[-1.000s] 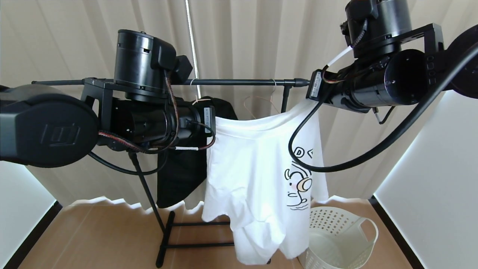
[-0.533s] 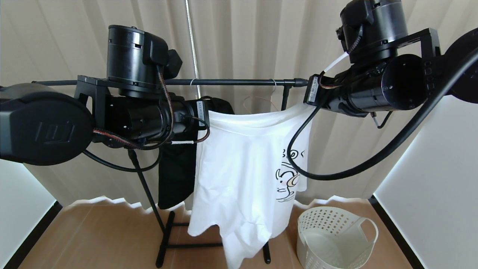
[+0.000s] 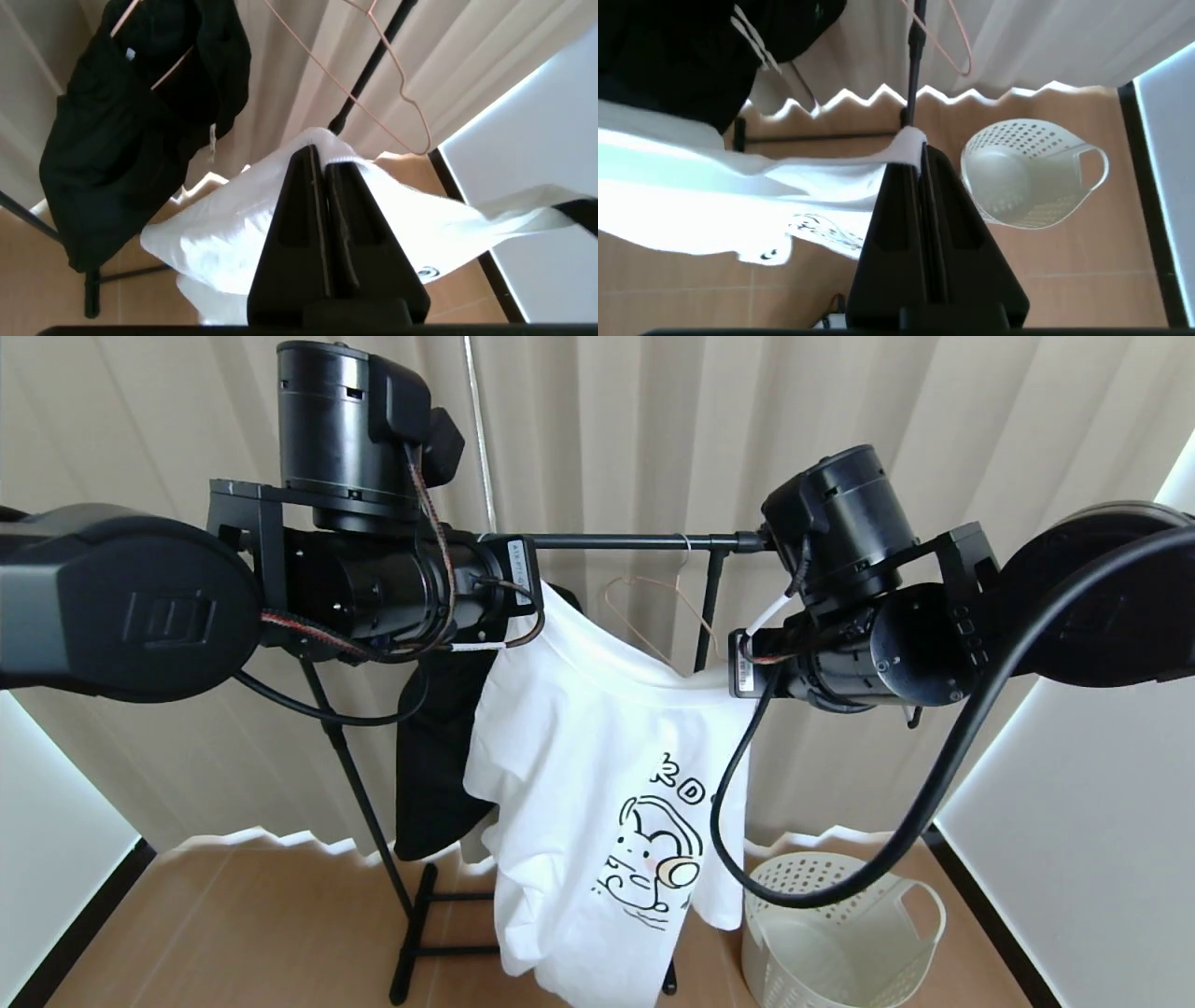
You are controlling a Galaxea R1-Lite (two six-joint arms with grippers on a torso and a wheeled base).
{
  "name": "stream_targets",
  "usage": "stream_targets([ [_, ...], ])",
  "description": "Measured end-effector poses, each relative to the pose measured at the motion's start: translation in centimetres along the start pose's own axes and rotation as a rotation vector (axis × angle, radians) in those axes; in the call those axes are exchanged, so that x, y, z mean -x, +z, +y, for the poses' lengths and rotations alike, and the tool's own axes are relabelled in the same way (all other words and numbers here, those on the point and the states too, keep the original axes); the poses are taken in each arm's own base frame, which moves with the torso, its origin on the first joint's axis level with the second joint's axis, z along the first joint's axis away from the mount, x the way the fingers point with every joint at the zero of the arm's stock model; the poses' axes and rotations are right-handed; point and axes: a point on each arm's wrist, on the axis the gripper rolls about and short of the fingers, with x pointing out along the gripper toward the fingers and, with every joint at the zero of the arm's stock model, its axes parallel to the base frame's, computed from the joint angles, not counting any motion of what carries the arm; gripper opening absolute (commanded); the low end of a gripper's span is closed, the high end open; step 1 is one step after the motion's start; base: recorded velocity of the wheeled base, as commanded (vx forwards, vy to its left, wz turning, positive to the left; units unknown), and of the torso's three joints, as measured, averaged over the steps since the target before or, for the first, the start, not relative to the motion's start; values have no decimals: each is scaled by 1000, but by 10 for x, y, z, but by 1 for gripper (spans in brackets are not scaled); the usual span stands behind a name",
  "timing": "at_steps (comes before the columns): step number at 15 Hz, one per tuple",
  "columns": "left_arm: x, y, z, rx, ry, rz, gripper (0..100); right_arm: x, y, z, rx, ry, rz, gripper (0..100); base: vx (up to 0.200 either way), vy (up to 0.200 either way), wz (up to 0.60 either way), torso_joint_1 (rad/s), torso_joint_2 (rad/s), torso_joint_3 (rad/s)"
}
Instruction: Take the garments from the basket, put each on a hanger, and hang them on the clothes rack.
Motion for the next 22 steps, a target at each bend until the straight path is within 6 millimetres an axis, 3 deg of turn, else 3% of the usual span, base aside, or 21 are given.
stream_targets([
  [5,-1,-2,-4,-4,-8,6,0,3,-10,8,41,21,6,0,0,0,0,0,0,0],
  [9,1,-3,-3,-6,-2,9,0,13,11,12,-71,87,-116,0,0,0,0,0,0,0],
  [16,19,-10,3,-16,11,22,0,21,54,-9,-297,89,-235,0,0,0,0,0,0,0],
  [22,17,-9,1,-16,1,17,0,21,45,-14,-214,46,-189,0,0,0,0,0,0,0],
])
